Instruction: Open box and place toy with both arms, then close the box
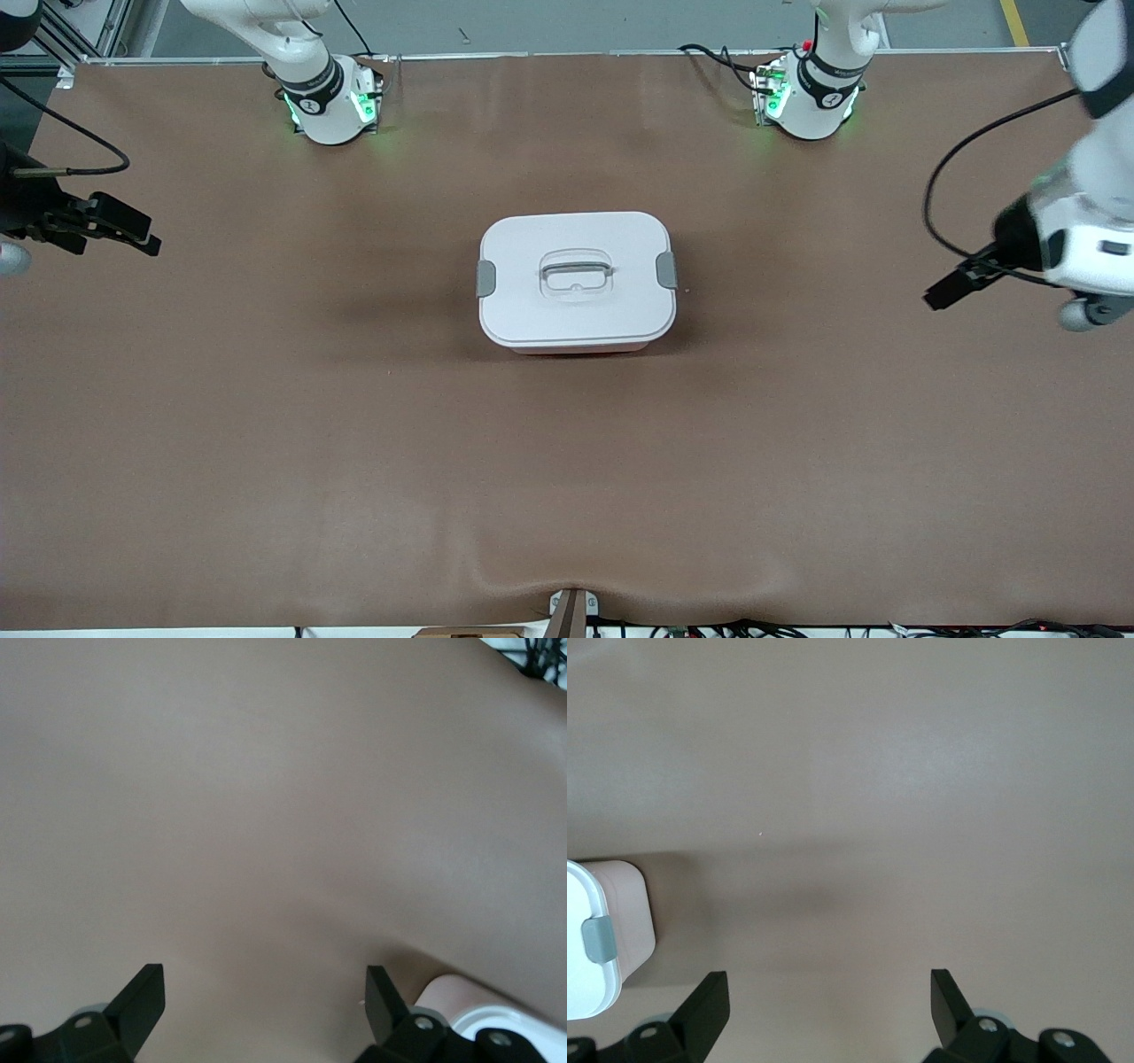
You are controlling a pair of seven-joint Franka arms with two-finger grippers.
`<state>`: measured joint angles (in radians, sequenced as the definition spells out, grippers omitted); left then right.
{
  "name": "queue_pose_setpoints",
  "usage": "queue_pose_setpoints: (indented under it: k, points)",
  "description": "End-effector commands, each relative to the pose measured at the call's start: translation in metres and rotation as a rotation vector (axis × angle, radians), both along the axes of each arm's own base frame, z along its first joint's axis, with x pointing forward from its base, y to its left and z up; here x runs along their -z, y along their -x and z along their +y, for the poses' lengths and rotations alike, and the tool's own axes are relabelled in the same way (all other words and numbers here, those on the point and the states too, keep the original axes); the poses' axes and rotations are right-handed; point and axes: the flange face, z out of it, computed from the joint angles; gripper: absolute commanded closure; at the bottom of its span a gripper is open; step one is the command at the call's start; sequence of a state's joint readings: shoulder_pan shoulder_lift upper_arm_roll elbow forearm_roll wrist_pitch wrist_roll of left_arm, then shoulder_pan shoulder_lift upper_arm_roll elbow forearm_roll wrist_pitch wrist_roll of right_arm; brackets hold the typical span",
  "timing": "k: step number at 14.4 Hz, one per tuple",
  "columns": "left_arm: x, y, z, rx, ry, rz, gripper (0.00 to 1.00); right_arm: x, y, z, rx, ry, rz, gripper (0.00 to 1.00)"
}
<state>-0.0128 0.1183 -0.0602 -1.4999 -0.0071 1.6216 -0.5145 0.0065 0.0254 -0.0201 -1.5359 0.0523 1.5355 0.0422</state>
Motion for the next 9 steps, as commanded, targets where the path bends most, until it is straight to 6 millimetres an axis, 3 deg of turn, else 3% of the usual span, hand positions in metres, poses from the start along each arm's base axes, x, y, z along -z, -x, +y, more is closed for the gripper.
queue_pose_setpoints:
  k: [1, 3, 5, 7, 9]
  points:
    - [-0.006, 0.007, 0.022, 0.186, 0.031, 0.010, 0.00, -0.003, 0.000, 0.000, -0.015, 0.009, 0.000, 0.00]
    - [-0.014, 0.012, 0.030, 0.228, 0.020, -0.001, 0.00, -0.002, 0.000, -0.002, -0.014, 0.021, 0.002, 0.00]
    - [-0.026, 0.020, 0.023, 0.241, 0.019, -0.021, 0.00, -0.002, 0.000, -0.001, -0.016, 0.023, 0.002, 0.00]
    - [-0.044, 0.043, 0.011, 0.252, 0.013, -0.026, 0.00, -0.002, 0.000, -0.001, -0.016, 0.023, 0.003, 0.00]
    - [-0.060, 0.070, 0.016, 0.271, 0.006, -0.050, 0.00, -0.002, 0.000, 0.000, -0.018, 0.023, 0.003, 0.00]
